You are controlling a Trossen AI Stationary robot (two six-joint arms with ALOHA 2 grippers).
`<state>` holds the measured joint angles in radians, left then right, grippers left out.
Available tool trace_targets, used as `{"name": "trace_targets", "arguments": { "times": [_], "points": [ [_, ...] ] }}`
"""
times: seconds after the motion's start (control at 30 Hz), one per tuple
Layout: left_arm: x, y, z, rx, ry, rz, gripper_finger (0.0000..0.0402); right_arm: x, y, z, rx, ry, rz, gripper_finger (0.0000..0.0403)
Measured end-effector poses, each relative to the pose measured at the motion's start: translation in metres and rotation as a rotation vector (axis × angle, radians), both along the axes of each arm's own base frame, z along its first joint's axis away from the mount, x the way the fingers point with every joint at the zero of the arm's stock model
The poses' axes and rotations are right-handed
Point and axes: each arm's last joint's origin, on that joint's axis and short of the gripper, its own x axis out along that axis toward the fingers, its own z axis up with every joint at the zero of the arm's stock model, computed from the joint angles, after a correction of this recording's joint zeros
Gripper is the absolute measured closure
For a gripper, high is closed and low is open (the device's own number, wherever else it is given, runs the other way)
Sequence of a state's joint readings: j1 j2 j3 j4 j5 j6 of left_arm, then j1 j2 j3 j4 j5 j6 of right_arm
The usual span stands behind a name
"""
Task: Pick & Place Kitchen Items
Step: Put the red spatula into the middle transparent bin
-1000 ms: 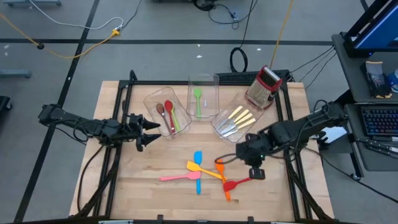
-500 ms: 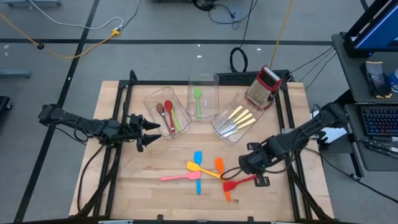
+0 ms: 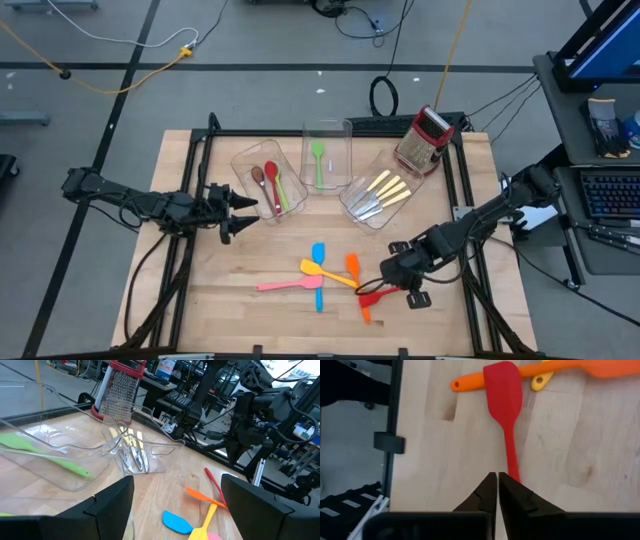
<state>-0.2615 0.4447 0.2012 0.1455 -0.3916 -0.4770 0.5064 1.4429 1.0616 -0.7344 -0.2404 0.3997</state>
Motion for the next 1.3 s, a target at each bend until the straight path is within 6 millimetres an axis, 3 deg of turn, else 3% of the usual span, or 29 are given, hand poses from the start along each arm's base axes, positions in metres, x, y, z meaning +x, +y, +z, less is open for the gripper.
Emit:
{"name": "trace_targets", "arguments": {
  "times": [0.4,0.67,0.8,1.0,1.3],
  "points": [
    [0.000,0.000,0.000,0.000,0.000,0.000,0.0096,-0.004,0.000,-0.012,-0.018,-0.012,0.062,0.0304],
    [0.000,0.000,0.000,0.000,0.000,0.000,0.0096,0.001,0.015,-0.008,0.011,-0.183,0.225,0.0234],
    [0.000,0.000,0.000,-0.004,-0.001,0.001,0.0096,0.002,0.022,-0.017,-0.001,-0.170,0.250,0.0207],
    [0.000,0.000,0.000,-0.004,-0.001,0.001,0.0096,0.007,0.027,-0.034,-0.036,-0.120,0.257,0.0190],
    [0.000,0.000,0.000,-0.004,-0.001,0.001,0.0096,0.011,0.027,-0.034,-0.084,-0.171,0.223,0.0194]
  ]
}}
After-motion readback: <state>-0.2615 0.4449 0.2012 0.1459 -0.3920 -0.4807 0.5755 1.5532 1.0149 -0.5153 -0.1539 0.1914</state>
